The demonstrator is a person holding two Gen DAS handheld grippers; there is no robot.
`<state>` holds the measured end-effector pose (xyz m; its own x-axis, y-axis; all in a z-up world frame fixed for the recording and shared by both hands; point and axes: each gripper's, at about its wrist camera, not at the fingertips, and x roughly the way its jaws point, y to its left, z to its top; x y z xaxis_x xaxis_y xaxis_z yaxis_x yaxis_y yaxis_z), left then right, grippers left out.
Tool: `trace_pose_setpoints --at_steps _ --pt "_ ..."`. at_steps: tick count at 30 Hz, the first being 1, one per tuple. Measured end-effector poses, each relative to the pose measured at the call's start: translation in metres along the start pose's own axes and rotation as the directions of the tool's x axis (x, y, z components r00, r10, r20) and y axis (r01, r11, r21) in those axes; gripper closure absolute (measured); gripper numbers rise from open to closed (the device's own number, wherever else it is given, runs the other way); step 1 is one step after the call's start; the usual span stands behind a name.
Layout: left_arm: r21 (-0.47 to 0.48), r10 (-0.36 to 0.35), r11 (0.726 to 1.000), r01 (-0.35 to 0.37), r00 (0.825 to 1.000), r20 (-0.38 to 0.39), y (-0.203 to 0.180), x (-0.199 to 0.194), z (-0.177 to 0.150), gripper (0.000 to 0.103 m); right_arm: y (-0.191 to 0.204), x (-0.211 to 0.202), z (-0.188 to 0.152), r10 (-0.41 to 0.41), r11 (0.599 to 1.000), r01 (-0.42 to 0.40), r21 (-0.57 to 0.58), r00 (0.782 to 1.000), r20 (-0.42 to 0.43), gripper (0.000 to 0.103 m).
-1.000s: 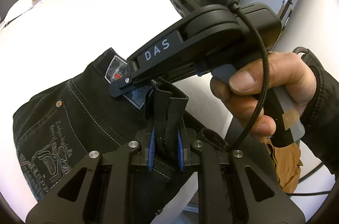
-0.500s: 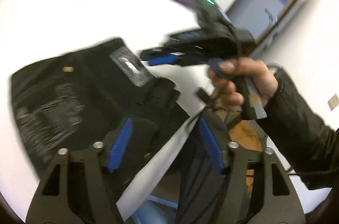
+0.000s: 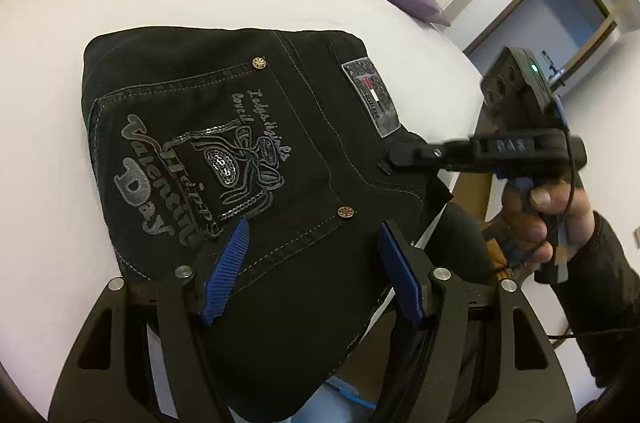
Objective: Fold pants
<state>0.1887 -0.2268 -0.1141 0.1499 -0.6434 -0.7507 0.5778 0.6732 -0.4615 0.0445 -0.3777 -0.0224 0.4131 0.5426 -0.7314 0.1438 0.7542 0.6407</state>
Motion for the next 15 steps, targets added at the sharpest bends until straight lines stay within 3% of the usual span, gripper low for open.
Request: trace_pose_setpoints --at_steps 3,4,5,6,7,8,11,15 --pt "-0.016 0.027 1.000 -0.026 1.000 0.015 -0.007 -0.018 0.004 0.038 0.005 -0.015 -0.006 -0.020 0.999 0.020 -0.033 1.000 0.010 0.103" --pt "-0.004 0.035 0.999 -0.034 0.998 0.048 -0.012 -0.038 0.007 0.038 0.008 -0.020 -0.004 -0.026 0.999 0.027 -0.035 0.999 0.021 0.092" --pt "0.009 0.054 0.998 -0.055 0.995 0.090 -0.012 -0.057 0.007 0.037 0.009 -0.032 -0.002 -0.035 0.999 0.036 -0.031 0.998 0.045 0.068" --pt "0.007 0.090 0.996 -0.091 0.987 0.133 -0.008 -0.074 0.010 0.036 0.007 -0.041 0.000 -0.029 0.999 0.030 -0.024 0.998 0.064 0.056" --pt "-0.015 0.120 0.993 -0.119 0.979 0.163 -0.001 -0.083 0.013 0.029 0.008 -0.049 0.002 -0.020 1.000 0.021 -0.016 0.996 0.089 0.038" --pt "-0.053 0.141 0.990 -0.133 0.972 0.188 0.010 -0.090 0.015 0.024 0.009 -0.060 0.008 -0.020 1.000 0.022 -0.009 0.990 0.137 0.032" --pt "-0.221 0.165 0.967 -0.128 0.973 0.161 0.058 -0.089 0.020 0.019 0.006 -0.066 0.027 0.002 1.000 -0.002 -0.004 0.986 0.166 0.032" --pt "-0.358 0.047 0.934 -0.016 0.996 0.077 0.097 -0.062 0.020 0.019 -0.001 -0.043 0.051 0.035 0.999 -0.036 0.007 0.993 0.109 0.033"
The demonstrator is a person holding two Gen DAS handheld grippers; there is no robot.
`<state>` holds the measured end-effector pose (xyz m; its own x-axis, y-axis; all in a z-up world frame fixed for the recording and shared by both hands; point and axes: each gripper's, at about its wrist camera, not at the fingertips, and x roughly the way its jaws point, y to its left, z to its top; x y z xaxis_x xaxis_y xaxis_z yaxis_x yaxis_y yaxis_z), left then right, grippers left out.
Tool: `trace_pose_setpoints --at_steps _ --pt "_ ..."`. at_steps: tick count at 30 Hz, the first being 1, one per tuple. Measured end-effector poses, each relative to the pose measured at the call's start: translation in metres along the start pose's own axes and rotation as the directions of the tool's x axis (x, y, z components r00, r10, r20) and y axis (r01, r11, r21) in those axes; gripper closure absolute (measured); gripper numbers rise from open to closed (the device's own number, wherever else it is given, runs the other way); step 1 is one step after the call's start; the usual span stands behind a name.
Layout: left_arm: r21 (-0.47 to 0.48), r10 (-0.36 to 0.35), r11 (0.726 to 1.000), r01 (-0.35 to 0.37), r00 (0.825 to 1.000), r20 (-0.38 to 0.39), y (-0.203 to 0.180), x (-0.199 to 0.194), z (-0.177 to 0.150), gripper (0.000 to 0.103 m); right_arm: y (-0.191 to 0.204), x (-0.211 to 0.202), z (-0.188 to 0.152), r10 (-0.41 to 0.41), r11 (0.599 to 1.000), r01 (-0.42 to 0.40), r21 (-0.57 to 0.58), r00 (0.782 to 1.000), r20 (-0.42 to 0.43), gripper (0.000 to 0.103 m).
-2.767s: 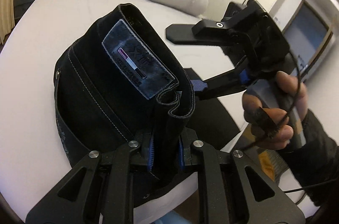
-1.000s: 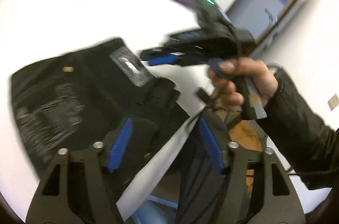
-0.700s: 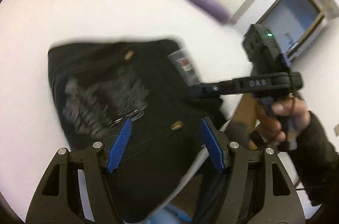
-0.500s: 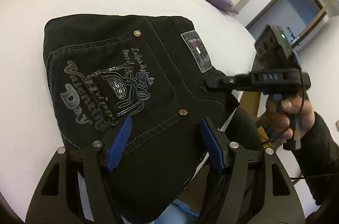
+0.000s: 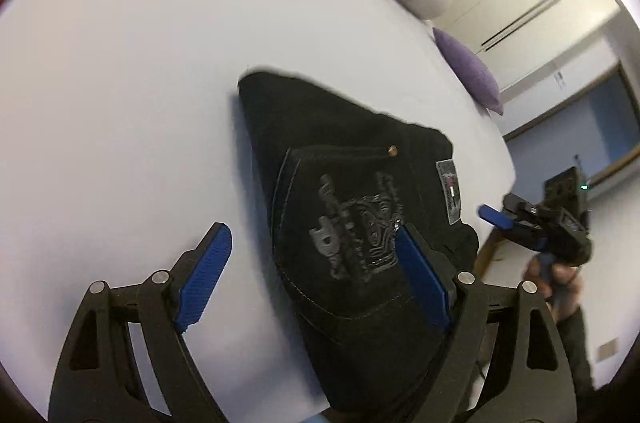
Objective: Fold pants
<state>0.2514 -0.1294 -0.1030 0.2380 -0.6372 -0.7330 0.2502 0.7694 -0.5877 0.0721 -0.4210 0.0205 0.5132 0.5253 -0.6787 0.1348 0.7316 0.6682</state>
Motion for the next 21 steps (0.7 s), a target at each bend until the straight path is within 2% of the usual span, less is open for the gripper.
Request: trace_pose_setpoints --at_steps 4,7,9,12,14,15,19,21 --pt "-0.054 -0.067 0.997 0.064 0.995 -0.071 0.009 0.024 0.005 0.019 -0.021 0.039 0.012 -0.005 0.997 0.012 0.070 0.995 -0.104 0.037" --pt "-0.065 -0.106 0.993 0.098 0.986 -0.130 0.008 0.041 0.008 0.019 -0.025 0.054 0.014 0.035 0.996 -0.025 0.083 0.992 -0.120 0.040" --pt "-0.070 -0.118 0.992 0.109 0.983 -0.141 0.007 0.044 0.011 0.020 -0.026 0.063 0.018 0.070 0.993 -0.057 0.101 0.990 -0.126 0.044" --pt "-0.079 -0.142 0.988 0.131 0.977 -0.161 0.005 0.048 0.015 0.023 -0.025 0.074 0.016 0.079 0.991 -0.061 0.119 0.986 -0.149 0.060" --pt "-0.060 -0.125 0.991 0.116 0.977 -0.172 0.003 0.048 0.015 0.040 -0.021 0.079 0.014 0.060 0.994 -0.044 0.103 0.985 -0.162 0.067" --pt "-0.049 -0.110 0.993 0.103 0.978 -0.176 0.005 0.043 0.015 0.052 -0.019 0.079 0.014 0.049 0.995 -0.034 0.091 0.985 -0.163 0.069" --pt "-0.090 -0.170 0.984 0.157 0.972 -0.160 0.019 0.041 0.014 0.073 -0.007 0.078 0.010 0.005 0.998 0.004 0.060 0.989 -0.150 0.077" --pt "-0.108 -0.205 0.976 0.190 0.968 -0.148 0.024 0.040 0.014 0.078 0.002 0.074 0.009 -0.007 0.999 0.013 0.044 0.991 -0.135 0.080"
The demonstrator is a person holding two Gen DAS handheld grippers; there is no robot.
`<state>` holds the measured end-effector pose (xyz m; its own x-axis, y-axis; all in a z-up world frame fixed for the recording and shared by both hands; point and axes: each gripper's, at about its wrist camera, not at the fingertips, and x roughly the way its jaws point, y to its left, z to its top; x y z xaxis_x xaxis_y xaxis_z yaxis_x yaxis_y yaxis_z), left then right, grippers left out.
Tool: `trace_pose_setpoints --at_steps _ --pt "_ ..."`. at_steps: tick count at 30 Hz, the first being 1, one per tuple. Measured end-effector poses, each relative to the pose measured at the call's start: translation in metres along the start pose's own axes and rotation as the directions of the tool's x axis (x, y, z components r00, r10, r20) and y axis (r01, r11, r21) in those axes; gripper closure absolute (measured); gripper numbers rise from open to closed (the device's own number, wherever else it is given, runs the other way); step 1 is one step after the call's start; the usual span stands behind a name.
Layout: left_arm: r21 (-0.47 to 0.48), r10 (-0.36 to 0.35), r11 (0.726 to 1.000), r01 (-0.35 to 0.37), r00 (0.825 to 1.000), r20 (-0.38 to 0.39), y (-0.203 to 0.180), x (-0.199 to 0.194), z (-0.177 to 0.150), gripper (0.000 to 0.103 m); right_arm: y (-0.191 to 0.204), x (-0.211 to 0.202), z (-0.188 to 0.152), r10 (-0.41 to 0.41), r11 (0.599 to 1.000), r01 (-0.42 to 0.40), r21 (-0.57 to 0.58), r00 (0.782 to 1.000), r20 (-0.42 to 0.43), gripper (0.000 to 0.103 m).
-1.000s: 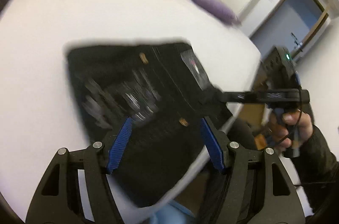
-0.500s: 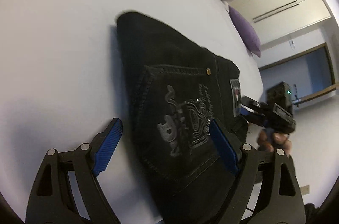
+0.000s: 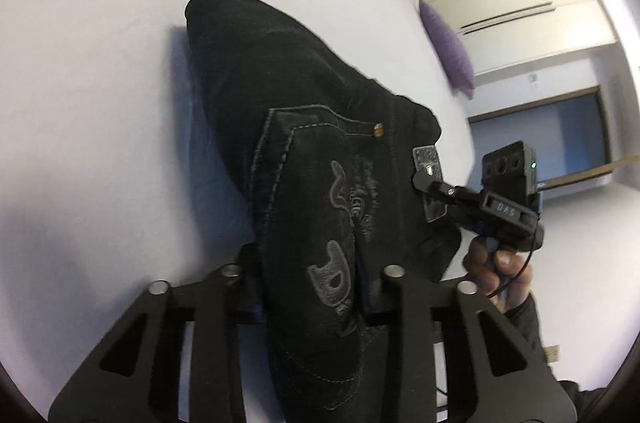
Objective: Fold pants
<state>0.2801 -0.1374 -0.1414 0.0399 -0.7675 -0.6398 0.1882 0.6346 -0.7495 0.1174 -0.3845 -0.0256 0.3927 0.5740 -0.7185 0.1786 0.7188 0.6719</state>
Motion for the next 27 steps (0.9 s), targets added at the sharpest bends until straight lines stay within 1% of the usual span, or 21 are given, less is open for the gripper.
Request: trace_pose_setpoints --at_steps 2,5,8,11,13,16,19,23,25,27 --pt "0.003 -0.011 1.000 0.011 1.000 0.010 0.001 -0.005 0.000 0.081 0.013 -0.004 -0.001 0.002 1.000 -0.002 -0.016 1.000 0.015 0.082" --pt "-0.010 -0.053 0.999 0.053 0.998 0.033 0.003 -0.020 -0.001 0.085 0.039 -0.010 -0.001 0.012 0.998 -0.010 -0.061 1.000 0.028 0.083" --pt "0.000 -0.062 0.998 0.062 0.995 0.079 0.006 -0.049 0.004 0.085 0.072 -0.015 0.006 0.040 0.993 -0.036 -0.114 0.999 0.035 0.083" --pt "0.018 -0.053 0.999 0.051 0.988 0.144 0.013 -0.089 0.021 0.085 0.101 -0.006 0.022 0.075 0.985 -0.069 -0.155 0.997 0.034 0.083" --pt "0.035 -0.026 0.999 0.020 0.985 0.172 0.019 -0.109 0.032 0.085 0.119 0.006 0.033 0.087 0.981 -0.081 -0.178 0.996 0.026 0.083" --pt "0.065 0.060 0.995 -0.075 0.975 0.214 0.033 -0.144 0.056 0.085 0.150 0.038 0.057 0.103 0.973 -0.100 -0.210 0.995 0.003 0.083" --pt "0.073 0.144 0.983 -0.166 0.959 0.244 0.050 -0.173 0.081 0.085 0.181 0.081 0.086 0.115 0.966 -0.117 -0.229 0.993 -0.022 0.083" --pt "0.062 0.229 0.965 -0.254 0.936 0.266 0.077 -0.197 0.112 0.085 0.197 0.131 0.118 0.131 0.967 -0.138 -0.214 0.990 -0.047 0.083" --pt "0.047 0.248 0.962 -0.270 0.932 0.265 0.102 -0.209 0.128 0.085 0.201 0.151 0.130 0.122 0.970 -0.131 -0.204 0.991 -0.054 0.083" --pt "0.022 0.262 0.961 -0.276 0.931 0.256 0.126 -0.211 0.141 0.085 0.198 0.176 0.141 0.105 0.977 -0.115 -0.177 0.992 -0.064 0.083"
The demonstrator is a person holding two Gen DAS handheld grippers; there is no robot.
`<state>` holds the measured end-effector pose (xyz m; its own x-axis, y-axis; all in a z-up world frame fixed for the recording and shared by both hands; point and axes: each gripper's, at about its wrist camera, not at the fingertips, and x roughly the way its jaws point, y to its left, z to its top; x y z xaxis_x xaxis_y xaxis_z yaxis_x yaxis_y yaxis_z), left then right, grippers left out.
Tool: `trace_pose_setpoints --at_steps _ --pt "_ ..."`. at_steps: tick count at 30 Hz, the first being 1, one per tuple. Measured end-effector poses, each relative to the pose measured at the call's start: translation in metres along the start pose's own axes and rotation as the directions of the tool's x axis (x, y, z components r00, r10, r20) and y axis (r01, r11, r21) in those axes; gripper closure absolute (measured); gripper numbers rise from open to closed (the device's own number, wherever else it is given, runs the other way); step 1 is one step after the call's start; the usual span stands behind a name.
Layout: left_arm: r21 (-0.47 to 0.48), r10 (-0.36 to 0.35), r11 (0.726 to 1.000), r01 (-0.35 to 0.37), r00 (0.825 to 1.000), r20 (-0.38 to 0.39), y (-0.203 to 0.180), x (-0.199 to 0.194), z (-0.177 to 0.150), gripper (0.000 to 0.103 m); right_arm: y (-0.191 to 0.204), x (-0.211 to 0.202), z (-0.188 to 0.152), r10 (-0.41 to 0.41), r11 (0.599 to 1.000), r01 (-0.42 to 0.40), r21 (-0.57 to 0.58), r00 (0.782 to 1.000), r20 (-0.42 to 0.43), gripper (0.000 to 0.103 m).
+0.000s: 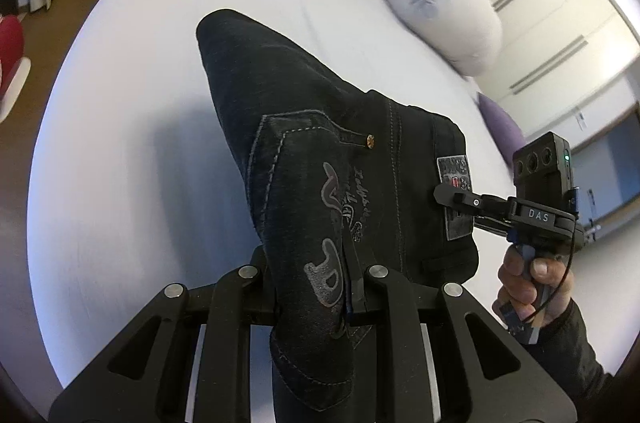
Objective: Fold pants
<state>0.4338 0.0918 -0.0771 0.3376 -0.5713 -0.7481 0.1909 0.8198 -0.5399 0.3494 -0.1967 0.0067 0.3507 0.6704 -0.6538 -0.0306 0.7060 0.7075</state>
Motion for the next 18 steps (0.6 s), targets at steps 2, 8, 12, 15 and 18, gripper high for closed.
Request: trace_pose_setpoints --at_steps 2,8,12,15,18 --pt "-0.024 0.019 1.000 -0.019 0.999 -0.029 0.024 0.018 0.003 0.084 -0.016 0.021 0.007 -0.041 0.998 0.041 0.040 0.999 -0.019 0.083" --pt "-0.055 0.115 0.992 -0.117 0.993 -0.037 0.070 0.029 -0.014 0.055 -0.056 0.036 -0.008 -0.038 0.989 0.037 0.146 0.999 0.006 0.065" --pt "0.016 0.295 0.955 -0.297 0.953 0.067 0.051 -0.007 -0.023 0.026 -0.029 0.012 -0.019 -0.178 0.983 0.174 0.062 0.982 0.067 0.039" --pt "0.077 0.368 0.918 -0.389 0.908 0.200 0.004 -0.043 -0.041 0.009 0.004 -0.017 -0.034 -0.245 0.967 0.253 -0.034 0.956 0.164 0.038" --pt "0.126 0.385 0.887 -0.445 0.862 0.329 -0.037 -0.074 -0.053 0.004 0.040 -0.046 -0.050 -0.267 0.948 0.302 -0.099 0.927 0.265 0.033"
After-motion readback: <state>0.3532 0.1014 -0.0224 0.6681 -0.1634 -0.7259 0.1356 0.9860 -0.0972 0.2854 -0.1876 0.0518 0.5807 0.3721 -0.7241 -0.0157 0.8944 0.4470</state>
